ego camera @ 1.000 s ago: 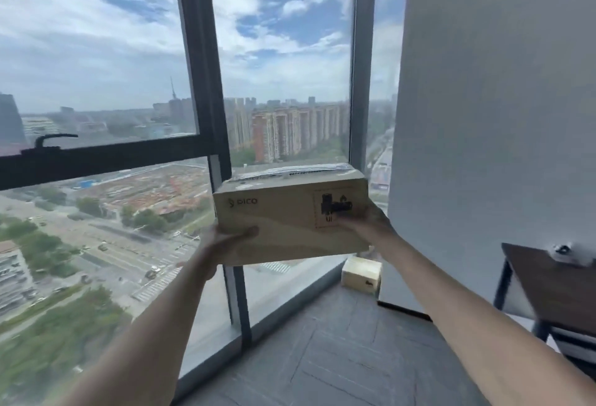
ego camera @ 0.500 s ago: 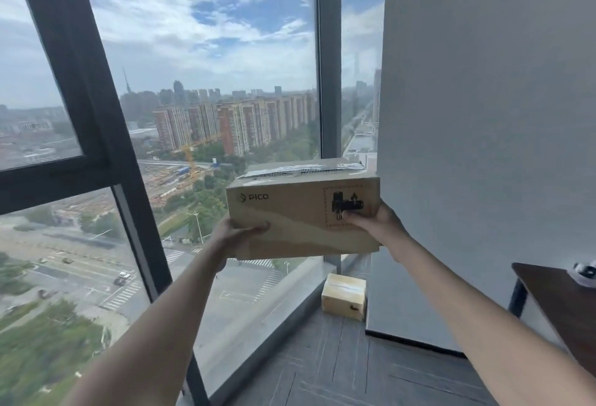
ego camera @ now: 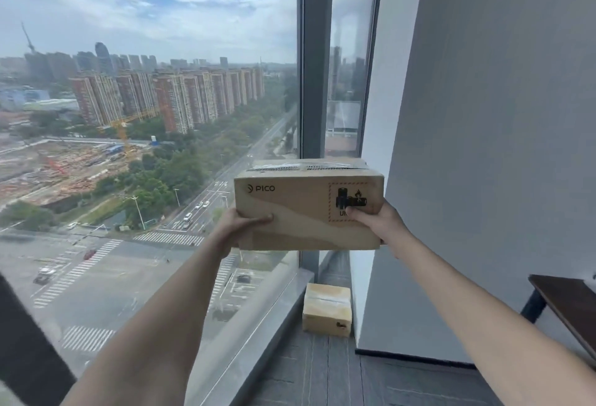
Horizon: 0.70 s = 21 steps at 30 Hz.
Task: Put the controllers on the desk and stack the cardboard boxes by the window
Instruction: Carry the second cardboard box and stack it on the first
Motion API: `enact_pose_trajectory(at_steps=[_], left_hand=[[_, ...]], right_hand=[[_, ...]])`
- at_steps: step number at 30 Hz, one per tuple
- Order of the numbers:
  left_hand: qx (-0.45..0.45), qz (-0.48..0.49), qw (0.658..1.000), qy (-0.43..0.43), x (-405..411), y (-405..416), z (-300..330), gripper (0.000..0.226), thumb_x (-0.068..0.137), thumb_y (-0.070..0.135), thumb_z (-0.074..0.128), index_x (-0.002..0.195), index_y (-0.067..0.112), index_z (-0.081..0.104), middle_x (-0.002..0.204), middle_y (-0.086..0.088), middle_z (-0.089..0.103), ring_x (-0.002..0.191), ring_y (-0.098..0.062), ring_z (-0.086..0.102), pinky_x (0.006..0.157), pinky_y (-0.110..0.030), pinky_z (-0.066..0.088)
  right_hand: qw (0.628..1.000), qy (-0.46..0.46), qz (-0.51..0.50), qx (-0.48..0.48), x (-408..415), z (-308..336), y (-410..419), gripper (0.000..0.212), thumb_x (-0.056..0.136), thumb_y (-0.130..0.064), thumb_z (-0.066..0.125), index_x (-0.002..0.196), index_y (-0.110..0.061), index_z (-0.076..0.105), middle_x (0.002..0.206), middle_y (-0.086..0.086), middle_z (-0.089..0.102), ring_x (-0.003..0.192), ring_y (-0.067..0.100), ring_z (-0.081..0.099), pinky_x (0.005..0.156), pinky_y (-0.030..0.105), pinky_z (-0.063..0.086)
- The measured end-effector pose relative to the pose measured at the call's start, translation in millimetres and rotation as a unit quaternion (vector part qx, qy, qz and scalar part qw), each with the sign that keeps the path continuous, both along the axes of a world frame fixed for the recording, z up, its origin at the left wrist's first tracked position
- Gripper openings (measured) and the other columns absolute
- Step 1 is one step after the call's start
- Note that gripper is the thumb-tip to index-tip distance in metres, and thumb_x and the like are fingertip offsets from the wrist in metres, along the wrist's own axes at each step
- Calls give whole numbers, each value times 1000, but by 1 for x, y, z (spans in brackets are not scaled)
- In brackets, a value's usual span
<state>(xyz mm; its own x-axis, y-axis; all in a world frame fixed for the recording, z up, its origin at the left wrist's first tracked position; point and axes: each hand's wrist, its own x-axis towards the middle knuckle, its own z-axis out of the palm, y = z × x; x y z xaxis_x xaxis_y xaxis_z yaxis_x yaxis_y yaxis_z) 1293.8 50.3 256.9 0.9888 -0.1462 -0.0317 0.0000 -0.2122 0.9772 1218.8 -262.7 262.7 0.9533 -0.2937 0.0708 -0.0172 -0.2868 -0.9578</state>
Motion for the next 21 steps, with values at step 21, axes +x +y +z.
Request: enact_pose_trajectory(at_steps=[21], left_hand=[[62,-34,989,132,407,-163,-158,54,65,37,92,111,23,69,101,2,77,93,-24,73,66,-38,60]], right_hand=[[990,121,-29,72,388,-174,-161,61,66,-51,89,119,-38,63,109,-19,73,110,12,66,99,46,54]])
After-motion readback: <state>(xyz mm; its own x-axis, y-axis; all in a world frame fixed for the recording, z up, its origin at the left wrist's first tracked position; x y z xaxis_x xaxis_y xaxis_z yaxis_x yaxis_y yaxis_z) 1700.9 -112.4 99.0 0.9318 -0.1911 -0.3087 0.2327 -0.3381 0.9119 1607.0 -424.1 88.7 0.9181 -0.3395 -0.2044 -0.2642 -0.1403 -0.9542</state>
